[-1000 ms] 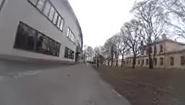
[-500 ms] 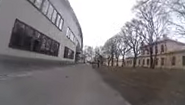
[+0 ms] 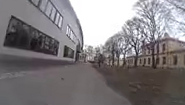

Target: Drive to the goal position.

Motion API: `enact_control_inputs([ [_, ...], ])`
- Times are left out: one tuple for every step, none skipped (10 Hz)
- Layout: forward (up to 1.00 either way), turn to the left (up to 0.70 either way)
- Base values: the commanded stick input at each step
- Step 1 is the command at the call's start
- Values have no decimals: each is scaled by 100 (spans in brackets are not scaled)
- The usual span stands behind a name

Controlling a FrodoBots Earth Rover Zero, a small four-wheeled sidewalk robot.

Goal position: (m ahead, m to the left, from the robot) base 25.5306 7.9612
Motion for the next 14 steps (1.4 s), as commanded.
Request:
enact_control_inputs([
  [100,0],
  [100,0],
  [100,0],
  [100,0],
  [100,0],
  [100,0],
  [100,0],
  [100,0],
  [100,0],
  [100,0],
  [100,0],
  [100,0],
  [100,0],
  [100,0],
])
